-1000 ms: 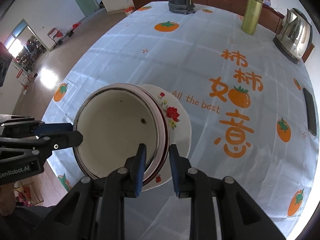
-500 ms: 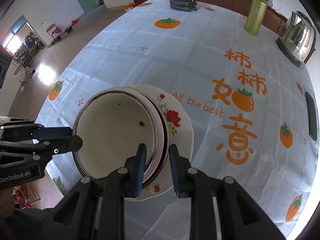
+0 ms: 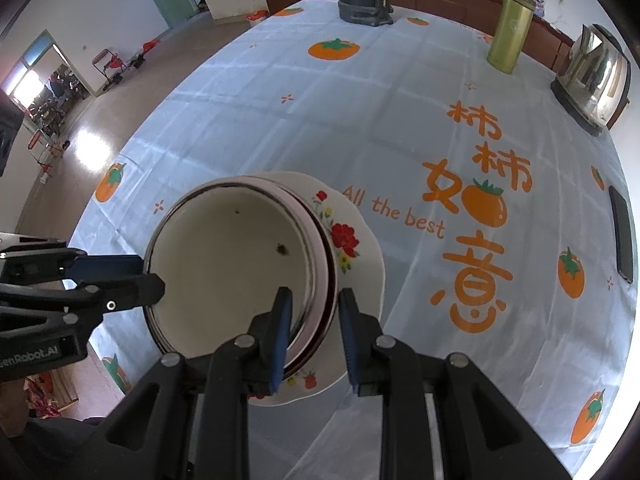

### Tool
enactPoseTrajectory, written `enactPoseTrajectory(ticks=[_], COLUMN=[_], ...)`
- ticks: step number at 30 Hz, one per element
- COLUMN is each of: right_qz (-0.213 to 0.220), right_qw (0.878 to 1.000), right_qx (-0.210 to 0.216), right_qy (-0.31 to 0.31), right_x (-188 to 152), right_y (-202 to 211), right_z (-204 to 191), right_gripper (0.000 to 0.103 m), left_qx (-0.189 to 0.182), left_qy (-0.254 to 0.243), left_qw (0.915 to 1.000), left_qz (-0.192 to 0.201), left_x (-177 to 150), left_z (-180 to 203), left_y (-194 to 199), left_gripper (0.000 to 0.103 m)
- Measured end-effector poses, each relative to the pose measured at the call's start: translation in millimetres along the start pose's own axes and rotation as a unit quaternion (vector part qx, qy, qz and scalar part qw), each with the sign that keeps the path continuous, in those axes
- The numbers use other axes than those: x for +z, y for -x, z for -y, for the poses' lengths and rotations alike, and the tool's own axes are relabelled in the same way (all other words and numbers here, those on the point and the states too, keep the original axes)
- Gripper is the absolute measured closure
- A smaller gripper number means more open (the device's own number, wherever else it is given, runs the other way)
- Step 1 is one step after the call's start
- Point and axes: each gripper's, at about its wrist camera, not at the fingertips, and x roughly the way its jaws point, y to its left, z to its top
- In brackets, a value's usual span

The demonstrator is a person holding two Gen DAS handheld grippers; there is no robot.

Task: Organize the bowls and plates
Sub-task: 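Lower the bowl stack with the left tool while the right tool sets it onto the red-flower plates, then open the left tool while the right tool opens, releasing the bowl stack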

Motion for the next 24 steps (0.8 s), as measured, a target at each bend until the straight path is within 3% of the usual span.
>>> enactPoseTrajectory(ticks=[8, 11, 12, 13, 16, 19, 24], right_qz=[0.009, 0.032, 0.05, 0.066, 0.127, 0.204, 0.253], right_qw=[1.0, 0.999, 0.998, 0.997, 0.991, 0.977, 0.963], right_qx=[-0.001, -0.015, -0.02, -0.022, -0.038, -0.066, -0.09], right_qy=[0.01, 0.019, 0.019, 0.018, 0.011, -0.009, -0.008], right_x=[2, 2, 3, 3, -1, -9, -13], right_y=[1, 12, 22, 30, 60, 95, 123], right_z=[2, -1, 0, -1, 0, 5, 1], right_gripper=[0.074, 0.056, 0.045, 0.04, 0.038, 0.027, 0.025], left_qx=[0.001, 0.027, 0.032, 0.035, 0.044, 0.055, 0.059], left_qy=[-0.007, -0.029, -0.036, -0.042, -0.062, -0.084, -0.1], left_qw=[0.9999, 0.9981, 0.9969, 0.9954, 0.989, 0.9788, 0.9655], left_qz=[0.01, 0.047, 0.063, 0.079, 0.127, 0.179, 0.233], left_x=[0, 0, 0, -1, -3, -8, -13], left_z=[4, 13, 16, 19, 28, 38, 48], left_y=[7, 23, 30, 37, 58, 79, 102], left_gripper=[0.074, 0.067, 0.059, 0.054, 0.054, 0.053, 0.05])
